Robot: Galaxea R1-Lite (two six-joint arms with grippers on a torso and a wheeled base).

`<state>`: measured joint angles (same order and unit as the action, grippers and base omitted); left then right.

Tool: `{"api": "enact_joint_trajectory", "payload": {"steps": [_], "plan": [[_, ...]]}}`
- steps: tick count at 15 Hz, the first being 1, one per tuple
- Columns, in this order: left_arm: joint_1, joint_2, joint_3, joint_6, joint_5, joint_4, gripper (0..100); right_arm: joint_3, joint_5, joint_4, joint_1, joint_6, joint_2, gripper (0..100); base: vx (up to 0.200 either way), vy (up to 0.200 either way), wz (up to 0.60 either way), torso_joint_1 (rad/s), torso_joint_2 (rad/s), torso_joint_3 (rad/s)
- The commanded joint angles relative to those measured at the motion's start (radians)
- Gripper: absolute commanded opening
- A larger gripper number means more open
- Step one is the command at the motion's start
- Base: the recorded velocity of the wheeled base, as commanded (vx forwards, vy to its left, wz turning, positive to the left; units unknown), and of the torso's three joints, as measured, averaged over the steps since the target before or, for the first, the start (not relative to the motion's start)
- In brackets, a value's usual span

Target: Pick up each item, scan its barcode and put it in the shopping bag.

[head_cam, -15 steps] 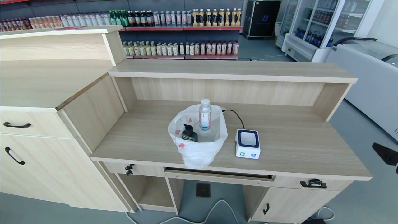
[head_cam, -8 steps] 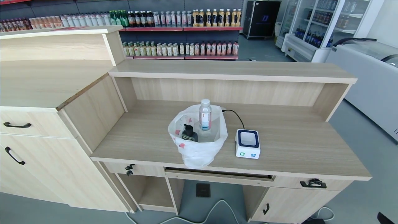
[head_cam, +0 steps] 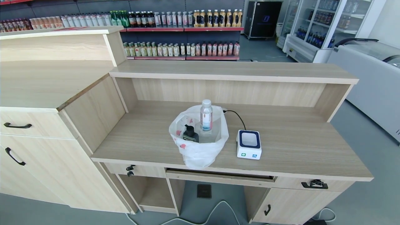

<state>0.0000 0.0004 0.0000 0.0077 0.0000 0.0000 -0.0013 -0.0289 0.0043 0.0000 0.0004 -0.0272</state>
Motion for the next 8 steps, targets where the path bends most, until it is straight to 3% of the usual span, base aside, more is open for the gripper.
{"api": "enact_joint_trajectory", "payload": {"steps": [1, 8], "plan": [[0.000, 0.000, 0.000, 0.000, 0.000, 0.000, 100, 0.000, 0.000, 0.000, 0.003, 0.000, 0.024, 100, 0.000, 0.000, 0.00, 0.000, 0.00, 0.000], [0.000, 0.000, 0.000, 0.000, 0.000, 0.000, 100, 0.000, 0.000, 0.000, 0.003, -0.014, 0.024, 100, 0.000, 0.000, 0.00, 0.000, 0.00, 0.000]]}}
